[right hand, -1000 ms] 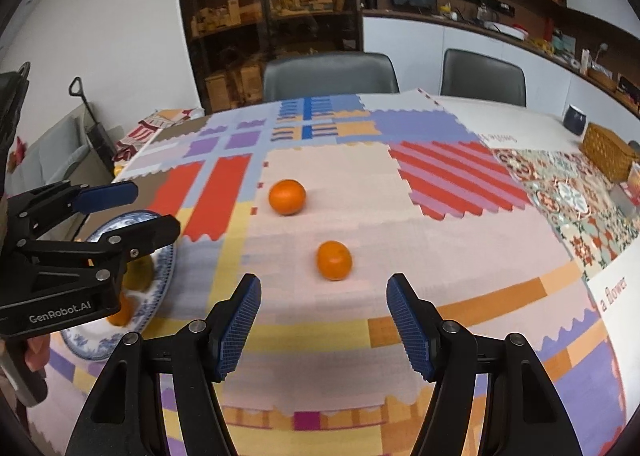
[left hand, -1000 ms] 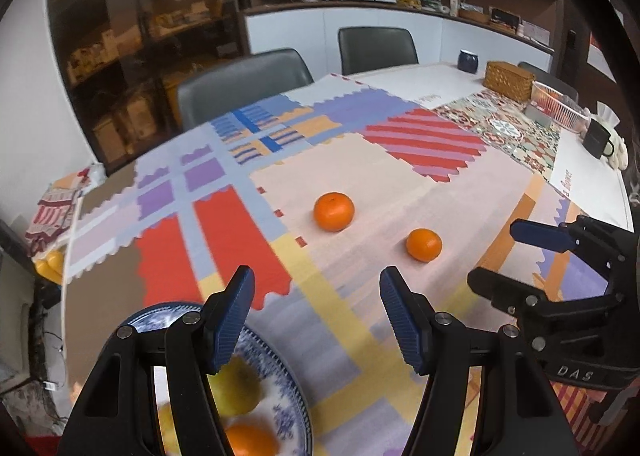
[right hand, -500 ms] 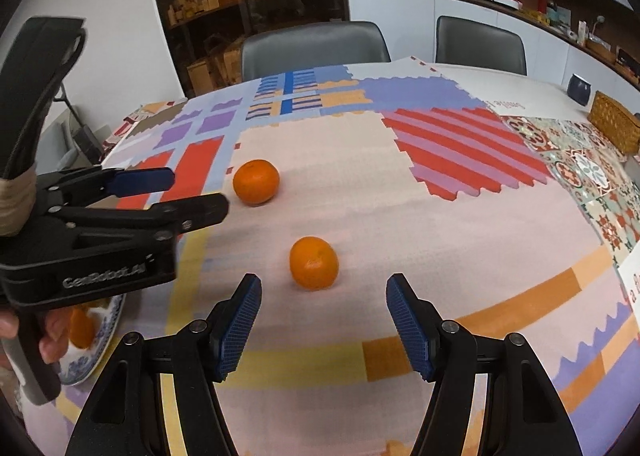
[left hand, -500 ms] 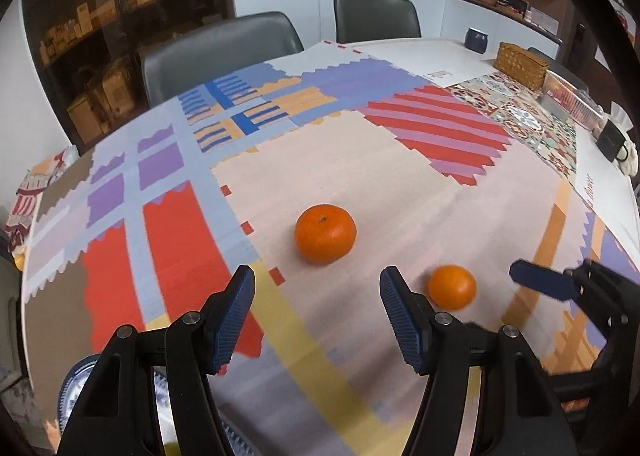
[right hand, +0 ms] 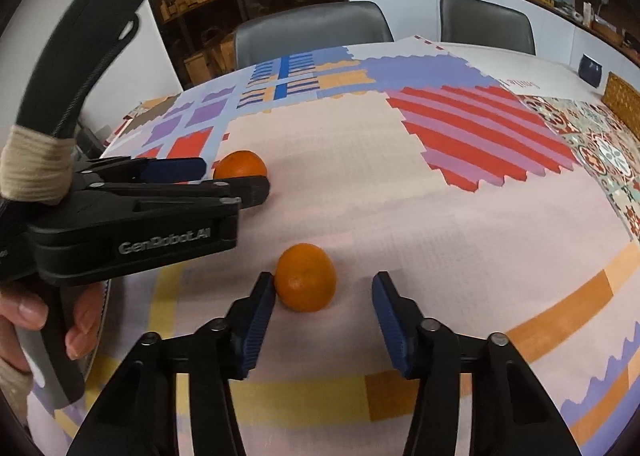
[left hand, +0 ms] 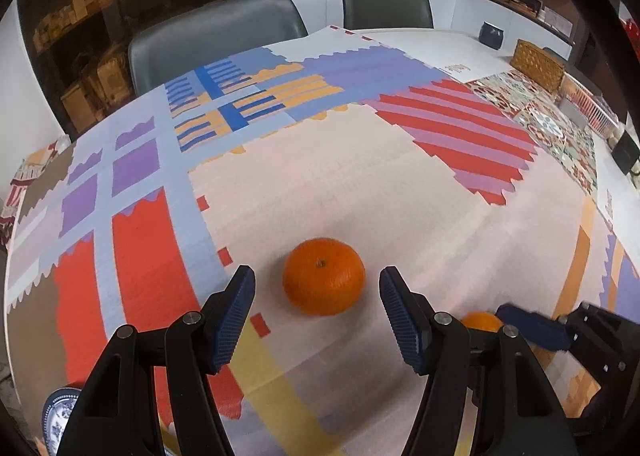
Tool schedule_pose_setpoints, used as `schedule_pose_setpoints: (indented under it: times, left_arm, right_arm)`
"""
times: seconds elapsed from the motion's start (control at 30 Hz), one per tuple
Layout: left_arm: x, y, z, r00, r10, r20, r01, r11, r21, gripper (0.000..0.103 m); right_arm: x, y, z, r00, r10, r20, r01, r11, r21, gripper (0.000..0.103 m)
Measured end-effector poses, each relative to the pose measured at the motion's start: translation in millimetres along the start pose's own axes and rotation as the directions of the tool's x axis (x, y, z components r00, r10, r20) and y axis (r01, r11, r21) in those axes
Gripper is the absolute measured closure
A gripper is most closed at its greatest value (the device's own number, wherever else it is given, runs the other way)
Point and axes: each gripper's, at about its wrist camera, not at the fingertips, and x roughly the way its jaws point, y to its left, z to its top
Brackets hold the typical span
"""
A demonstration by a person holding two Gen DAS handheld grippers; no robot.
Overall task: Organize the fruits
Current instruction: 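Close the left gripper on a mandarin while the right gripper grasps another, then carry both mandarins over the plate with both grippers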
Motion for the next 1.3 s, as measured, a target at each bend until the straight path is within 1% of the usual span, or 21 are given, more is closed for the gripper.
schedule_pose_setpoints:
  times: [0.03,0.07,0.1,0.2,0.27,0.3,0.37,0.43,0.53,0.7,0.83,1.03,1.3]
  left_arm:
    - [1.6,0.4,1.2,1.0,0.002,-0.001,-0.002,1.0,-0.007,0.04]
    - [2.4,0.5,1.8,1.0,0.0,-0.001,0.0,1.0,-0.012,0.042]
    - [3.9,0.5,2.5,1.0,-0.002,-0.003,0.002,1.0,-0.015,0.042]
    - [9.4,-1.5,3.6,1.0,0.0,-0.017,0.0,1.0,-0.014,0.049]
    - [11.5,-2.6,3.8,1.0,0.001,-0.023,-0.002,1.0,-0.015,0.059]
    - [12.4,-3.1,3.8,1.0,-0.002,-0.028,0.001,1.0,-0.017,0.061]
    - [11.8,-4.0,3.4,1.0,0.0,-0.03,-0.001,1.0,-0.013,0.062]
    - [8.1,-5.2,1.2,0.999,-0.014,-0.038,0.013,1.0,-0.014,0.062]
    - [-6.3,-8.0,-3.7,0.999,-0.026,-0.022,0.026,1.0,-0.008,0.062]
    - [-32.8,-9.4,-12.5,1.0,0.004,0.005,-0.004,1.0,-0.02,0.062]
    - [-57.1,-10.6,-21.5,0.998,0.042,0.039,-0.041,0.999,-0.026,0.062]
    - [-93.7,-7.6,-35.9,0.994,0.07,0.083,-0.064,0.995,-0.082,0.062]
    - [-144.0,-8.7,-64.4,0.978,0.149,0.148,-0.131,0.984,-0.121,0.062]
  right_arm:
    - [1.0,0.1,1.1,1.0,0.003,0.001,-0.003,1.0,-0.003,0.061]
    - [1.8,-0.4,2.0,1.0,0.012,0.001,-0.012,1.0,-0.003,0.069]
    - [2.8,-1.7,2.8,1.0,0.017,0.0,-0.017,1.0,0.002,0.071]
    - [4.0,-7.2,5.3,1.0,0.018,0.005,-0.018,1.0,0.021,0.071]
    - [4.2,-12.2,7.0,1.0,0.017,0.009,-0.017,0.999,0.035,0.071]
    - [4.5,-13.8,7.5,1.0,0.017,0.008,-0.017,0.999,0.039,0.071]
    - [4.6,-17.6,8.7,1.0,0.019,0.008,-0.02,0.999,0.046,0.071]
    - [3.4,-20.5,9.8,1.0,0.023,0.008,-0.024,0.998,0.05,0.071]
    - [-1.8,-21.2,11.1,0.999,0.044,0.011,-0.044,0.998,0.035,0.071]
    - [-16.4,-18.1,11.8,0.997,0.063,0.032,-0.063,0.998,-0.006,0.071]
    - [-30.0,-13.5,12.1,0.995,0.081,0.049,-0.08,0.996,-0.03,0.071]
    - [-52.5,-3.1,11.9,0.99,0.117,0.075,-0.113,0.992,-0.062,0.071]
    - [-85.3,16.9,8.3,0.977,0.18,0.114,-0.167,0.979,-0.118,0.071]
